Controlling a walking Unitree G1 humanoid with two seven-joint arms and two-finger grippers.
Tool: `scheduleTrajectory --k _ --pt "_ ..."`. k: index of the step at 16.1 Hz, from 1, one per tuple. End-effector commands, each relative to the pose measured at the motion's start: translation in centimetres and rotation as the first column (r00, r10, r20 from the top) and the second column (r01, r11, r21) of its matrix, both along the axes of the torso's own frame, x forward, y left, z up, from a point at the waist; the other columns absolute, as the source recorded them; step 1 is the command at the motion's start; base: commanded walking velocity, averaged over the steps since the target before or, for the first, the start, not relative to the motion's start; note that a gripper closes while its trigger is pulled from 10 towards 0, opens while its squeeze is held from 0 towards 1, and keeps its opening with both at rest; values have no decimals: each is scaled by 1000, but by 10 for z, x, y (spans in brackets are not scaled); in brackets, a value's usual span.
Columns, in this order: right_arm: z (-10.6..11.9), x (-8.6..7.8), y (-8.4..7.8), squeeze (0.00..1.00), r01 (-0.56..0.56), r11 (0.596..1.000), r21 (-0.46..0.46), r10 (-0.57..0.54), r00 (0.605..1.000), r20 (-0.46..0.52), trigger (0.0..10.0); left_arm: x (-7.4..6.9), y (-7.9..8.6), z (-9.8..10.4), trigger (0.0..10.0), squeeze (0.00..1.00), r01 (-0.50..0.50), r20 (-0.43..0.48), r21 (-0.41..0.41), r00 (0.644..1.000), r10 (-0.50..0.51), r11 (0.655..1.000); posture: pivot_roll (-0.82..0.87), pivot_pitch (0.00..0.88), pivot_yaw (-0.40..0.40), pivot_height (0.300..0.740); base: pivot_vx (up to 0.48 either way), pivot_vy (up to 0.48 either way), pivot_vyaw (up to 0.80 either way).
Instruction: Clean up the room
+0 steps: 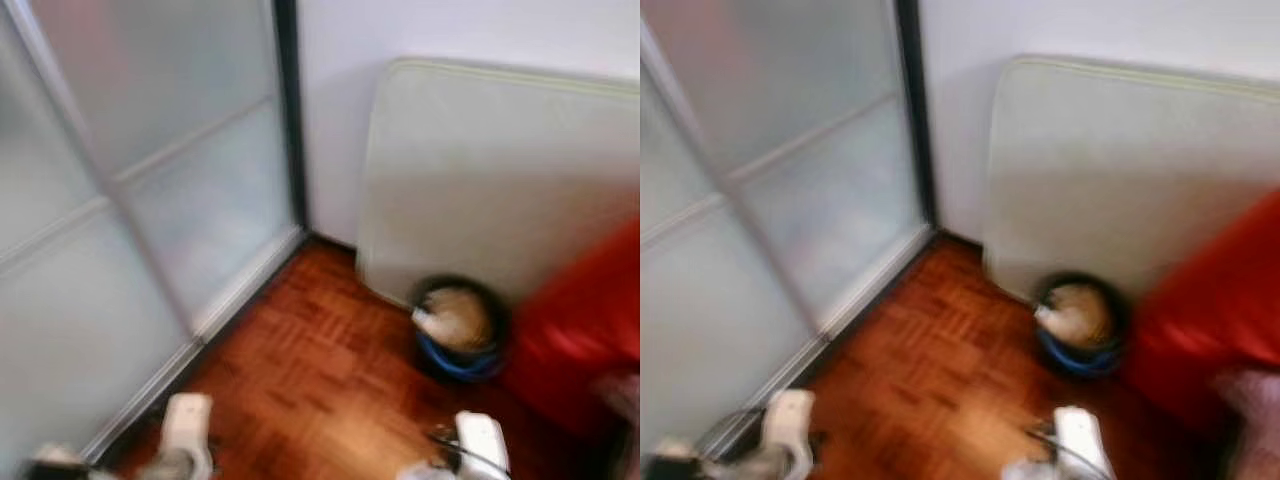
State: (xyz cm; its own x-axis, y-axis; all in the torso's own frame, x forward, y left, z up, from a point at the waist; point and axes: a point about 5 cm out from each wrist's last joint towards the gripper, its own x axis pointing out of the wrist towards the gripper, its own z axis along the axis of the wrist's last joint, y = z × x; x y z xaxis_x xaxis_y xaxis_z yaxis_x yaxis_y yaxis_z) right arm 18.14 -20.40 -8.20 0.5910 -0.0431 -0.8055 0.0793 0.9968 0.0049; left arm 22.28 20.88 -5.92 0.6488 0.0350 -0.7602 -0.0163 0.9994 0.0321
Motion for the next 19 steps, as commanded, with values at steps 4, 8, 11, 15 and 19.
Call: scheduleTrajectory --k 4,8,11,15,19 --pt "5 14 12 0 63 997 46 -64 998 29 10000 12 16 11 10000 0 12 17 51 1000 -13 999 -23 0 54 732 263 0 0" --pt "9 19 -2 0 102 995 9 -103 994 32 10000 20 1 13 10000 0 24 27 11 999 -24 1000 -62 0 31 732 262 0 0" --pt "14 27 -8 0 62 998 -17 -61 997 41 10000 29 -8 17 10000 0 36 49 -2 998 -36 999 -70 0 14 732 262 0 -431" --pt "18 31 -12 0 20 999 -37 -18 999 39 10000 35 -11 21 10000 0 37 68 -13 997 -36 999 -46 0 14 732 262 0 -800" --pt "16 27 -13 0 34 999 -25 -34 999 35 10000 25 -12 15 10000 0 52 64 -17 997 -51 999 -19 0 21 732 269 0 -756"
